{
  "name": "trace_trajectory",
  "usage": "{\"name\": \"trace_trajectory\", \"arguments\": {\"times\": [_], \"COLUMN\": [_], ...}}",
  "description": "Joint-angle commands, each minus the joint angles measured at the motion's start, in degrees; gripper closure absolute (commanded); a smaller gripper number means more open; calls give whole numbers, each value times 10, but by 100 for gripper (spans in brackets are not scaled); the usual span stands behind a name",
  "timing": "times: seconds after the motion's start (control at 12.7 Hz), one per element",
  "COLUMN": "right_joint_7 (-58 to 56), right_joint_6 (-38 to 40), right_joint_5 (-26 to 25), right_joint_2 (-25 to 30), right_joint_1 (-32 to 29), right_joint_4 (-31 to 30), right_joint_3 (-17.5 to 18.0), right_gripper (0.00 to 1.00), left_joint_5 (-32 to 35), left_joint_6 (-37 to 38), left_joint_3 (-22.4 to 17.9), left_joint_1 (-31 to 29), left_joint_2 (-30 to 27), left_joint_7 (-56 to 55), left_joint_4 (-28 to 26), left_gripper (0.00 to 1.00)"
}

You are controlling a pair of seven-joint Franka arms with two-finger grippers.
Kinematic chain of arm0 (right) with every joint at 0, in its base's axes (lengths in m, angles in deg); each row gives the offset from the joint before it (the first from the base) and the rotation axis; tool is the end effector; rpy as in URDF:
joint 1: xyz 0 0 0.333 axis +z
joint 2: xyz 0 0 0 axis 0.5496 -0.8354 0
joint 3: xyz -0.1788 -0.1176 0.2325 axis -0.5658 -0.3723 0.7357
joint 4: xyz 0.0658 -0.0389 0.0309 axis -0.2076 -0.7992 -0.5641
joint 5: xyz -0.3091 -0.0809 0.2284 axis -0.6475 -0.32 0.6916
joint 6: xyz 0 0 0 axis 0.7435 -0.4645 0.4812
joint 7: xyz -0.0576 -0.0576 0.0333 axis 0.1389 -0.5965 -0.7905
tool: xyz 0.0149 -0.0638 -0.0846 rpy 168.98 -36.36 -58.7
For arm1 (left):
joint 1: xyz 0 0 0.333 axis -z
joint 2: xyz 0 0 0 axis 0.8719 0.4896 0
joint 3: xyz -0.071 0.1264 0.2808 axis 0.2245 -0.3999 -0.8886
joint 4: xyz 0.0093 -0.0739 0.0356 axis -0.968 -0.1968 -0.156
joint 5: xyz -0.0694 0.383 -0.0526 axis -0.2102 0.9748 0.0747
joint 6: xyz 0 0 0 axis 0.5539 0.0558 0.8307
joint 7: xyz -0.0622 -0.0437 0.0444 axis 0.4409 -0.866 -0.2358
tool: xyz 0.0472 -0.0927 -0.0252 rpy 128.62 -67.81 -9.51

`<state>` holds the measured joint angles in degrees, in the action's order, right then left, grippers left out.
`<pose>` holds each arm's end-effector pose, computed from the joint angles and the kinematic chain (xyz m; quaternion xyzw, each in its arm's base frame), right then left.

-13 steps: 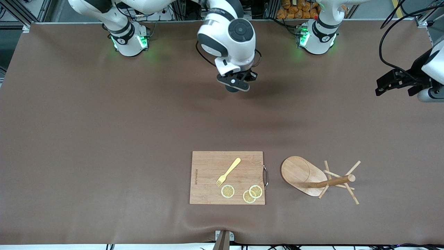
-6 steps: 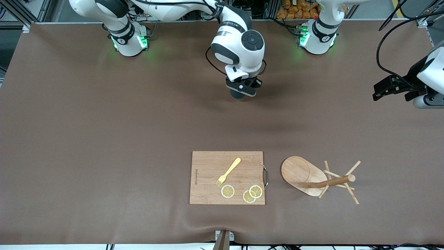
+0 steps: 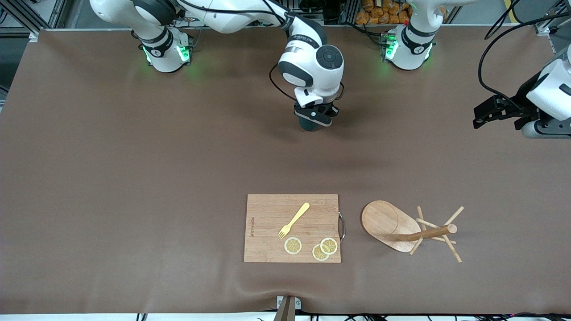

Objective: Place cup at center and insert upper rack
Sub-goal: 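Lower the teal mug onto the table center with the right gripper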

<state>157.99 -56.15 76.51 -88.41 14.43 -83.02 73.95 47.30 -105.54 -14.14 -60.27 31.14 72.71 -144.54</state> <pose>0.3601 0.6423 0.2627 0.9738 -0.2252 -0.0322 0.0014 0.5695 -0.0596 0.6272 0.9998 -0.0214 -0.0038 0.0041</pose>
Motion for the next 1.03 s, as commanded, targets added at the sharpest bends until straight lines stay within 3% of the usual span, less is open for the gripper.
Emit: {"name": "trace_trajectory", "arguments": {"times": [0.0, 0.55, 0.63, 0.71, 0.79, 0.87, 0.95], "right_joint_7": [24, -11, -11, -11, -10, -10, -9], "right_joint_6": [8, 6, 6, 6, 6, 7, 10], "right_joint_5": [-10, -13, -13, -12, -13, -15, -15], "right_joint_2": [-13, -22, -23, -23, -24, -25, -24], "right_joint_1": [6, 6, 6, 5, 5, 7, 7], "right_joint_4": [25, 22, 22, 22, 22, 22, 25], "right_joint_3": [-9, -10, -10, -10, -10, -10, -10], "right_gripper": [100, 100, 95, 61, 13, 0, 0], "left_joint_5": [-5, -2, -3, -4, -4, -5, -6], "left_joint_6": [-1, -2, -2, -2, -2, -1, 0], "left_joint_3": [0, 0, 0, 0, 0, 0, 0], "left_joint_1": [6, 18, 19, 19, 18, 17, 17], "left_joint_2": [3, 5, 5, 5, 5, 4, 2], "left_joint_7": [6, -2, -2, -3, -3, -3, -3], "left_joint_4": [8, 7, 6, 7, 7, 7, 7], "left_gripper": [0, 0, 0, 0, 0, 0, 0]}}
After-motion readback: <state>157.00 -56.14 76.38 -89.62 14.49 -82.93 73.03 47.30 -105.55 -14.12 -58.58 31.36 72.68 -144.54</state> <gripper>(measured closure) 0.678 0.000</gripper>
